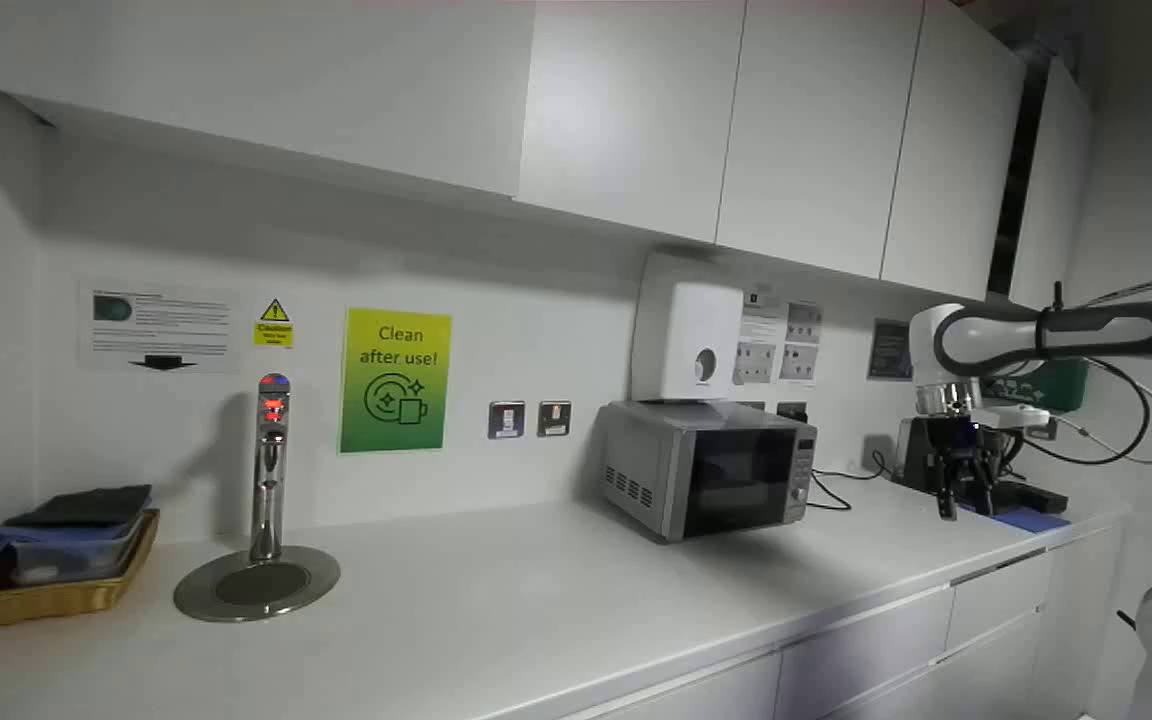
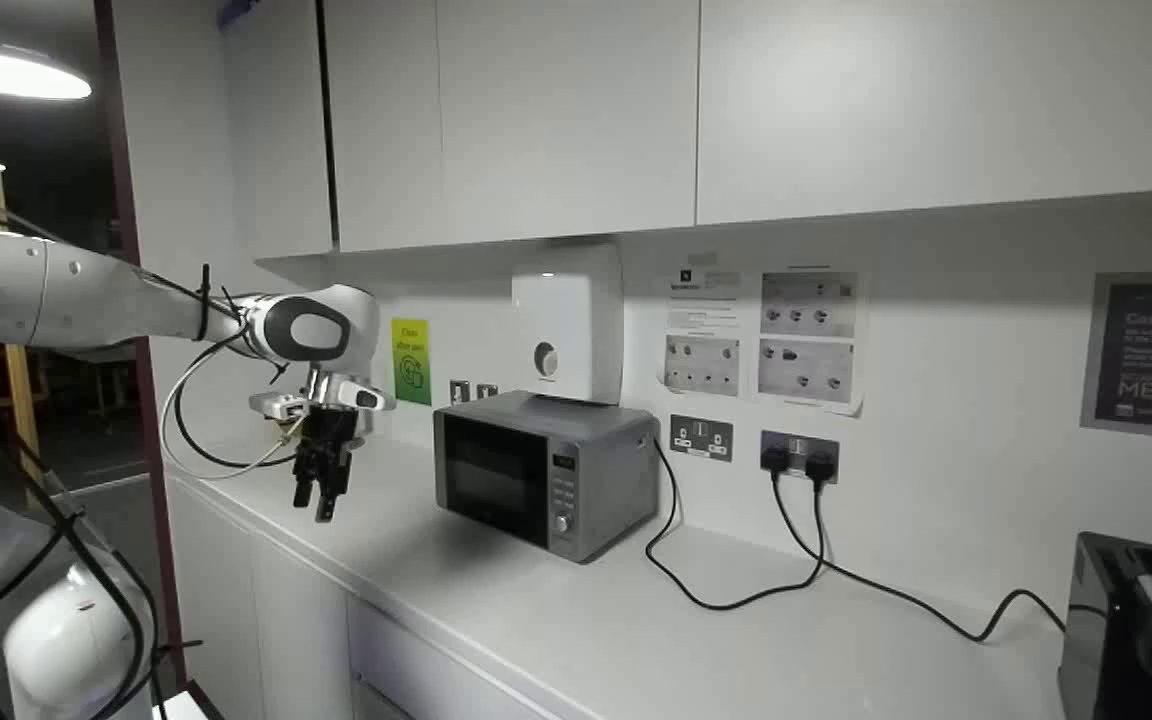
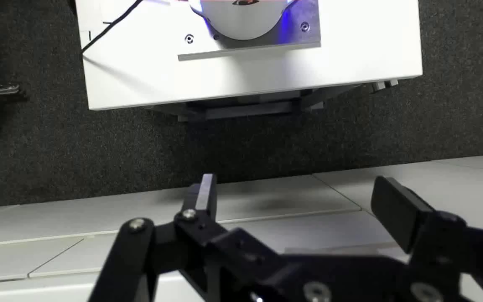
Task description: Press a button on the microwave.
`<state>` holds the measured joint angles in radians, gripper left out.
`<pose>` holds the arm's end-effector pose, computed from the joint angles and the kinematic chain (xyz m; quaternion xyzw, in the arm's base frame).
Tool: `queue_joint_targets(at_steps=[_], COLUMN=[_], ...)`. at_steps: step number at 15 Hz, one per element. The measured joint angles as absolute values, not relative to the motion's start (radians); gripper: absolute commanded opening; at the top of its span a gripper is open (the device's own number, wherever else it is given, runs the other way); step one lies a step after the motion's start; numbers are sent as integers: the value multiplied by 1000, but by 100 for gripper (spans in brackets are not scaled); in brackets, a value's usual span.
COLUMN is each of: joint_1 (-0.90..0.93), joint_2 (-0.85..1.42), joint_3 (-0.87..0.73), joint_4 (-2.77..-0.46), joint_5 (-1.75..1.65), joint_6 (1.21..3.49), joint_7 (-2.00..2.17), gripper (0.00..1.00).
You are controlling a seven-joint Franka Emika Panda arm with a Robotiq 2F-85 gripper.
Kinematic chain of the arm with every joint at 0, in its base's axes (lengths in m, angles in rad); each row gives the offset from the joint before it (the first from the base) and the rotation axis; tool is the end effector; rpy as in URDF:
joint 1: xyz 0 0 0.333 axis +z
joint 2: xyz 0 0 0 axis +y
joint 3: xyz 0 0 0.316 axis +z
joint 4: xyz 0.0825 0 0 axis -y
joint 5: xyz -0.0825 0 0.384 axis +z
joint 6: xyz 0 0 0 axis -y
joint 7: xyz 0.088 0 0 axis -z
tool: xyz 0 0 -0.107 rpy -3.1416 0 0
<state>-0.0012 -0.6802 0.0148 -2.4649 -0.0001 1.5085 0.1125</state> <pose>0.3136 0.0048 0.5027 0.9891 -0.0512 -0.1371 0.0131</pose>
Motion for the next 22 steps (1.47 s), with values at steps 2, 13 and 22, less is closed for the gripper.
queue_joint_targets(at_steps=[2, 13, 22], joint_1=[-1, -18, -92], joint_2=[-680, -673, -653], joint_3=[15, 15, 13], joint_4=[-2465, -2469, -2478], joint_5=[0, 100, 220], joint_6=[1509, 1595, 1833], joint_7=[112, 220, 361], gripper=[100, 100, 100])
